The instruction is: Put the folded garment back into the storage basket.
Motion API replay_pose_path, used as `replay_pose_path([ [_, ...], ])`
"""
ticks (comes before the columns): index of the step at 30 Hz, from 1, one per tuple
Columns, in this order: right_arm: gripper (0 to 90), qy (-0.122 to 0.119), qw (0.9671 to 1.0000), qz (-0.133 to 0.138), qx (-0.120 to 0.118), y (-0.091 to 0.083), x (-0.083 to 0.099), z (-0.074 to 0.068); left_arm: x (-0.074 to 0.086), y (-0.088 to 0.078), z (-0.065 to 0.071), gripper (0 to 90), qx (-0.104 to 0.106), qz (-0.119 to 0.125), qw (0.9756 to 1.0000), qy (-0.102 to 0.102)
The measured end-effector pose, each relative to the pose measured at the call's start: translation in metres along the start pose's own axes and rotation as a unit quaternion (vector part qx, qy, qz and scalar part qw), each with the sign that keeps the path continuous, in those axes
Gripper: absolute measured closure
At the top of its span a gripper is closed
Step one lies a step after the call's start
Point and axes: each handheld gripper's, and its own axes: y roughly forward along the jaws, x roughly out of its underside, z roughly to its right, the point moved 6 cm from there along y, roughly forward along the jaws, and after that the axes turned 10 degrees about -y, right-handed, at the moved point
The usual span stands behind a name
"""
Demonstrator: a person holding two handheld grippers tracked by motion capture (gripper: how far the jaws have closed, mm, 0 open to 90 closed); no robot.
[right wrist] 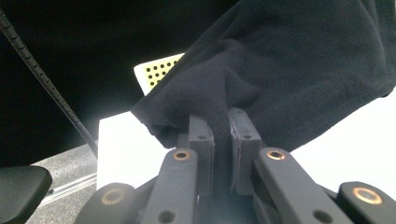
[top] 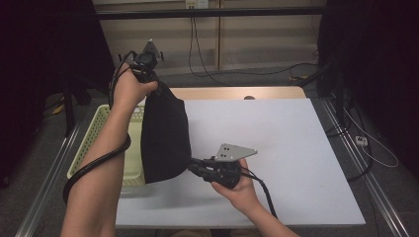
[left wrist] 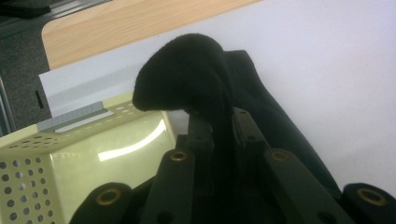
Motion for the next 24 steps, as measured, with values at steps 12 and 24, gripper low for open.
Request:
replay_pose_path([
  [12,82.3,-0.003,1.0000,0.005,-0.004,0.006,-0.006,-0.002,-0.002,-0.007,-0.011,80.5,0.006,0.001,0.9999,-0.013],
  [24,82.3,-0.007,0.9999,0.006,-0.010,0.015,-0.012,-0.004,-0.003,-0.014,-0.021,80.5,0.006,0.004,0.9998,-0.016],
])
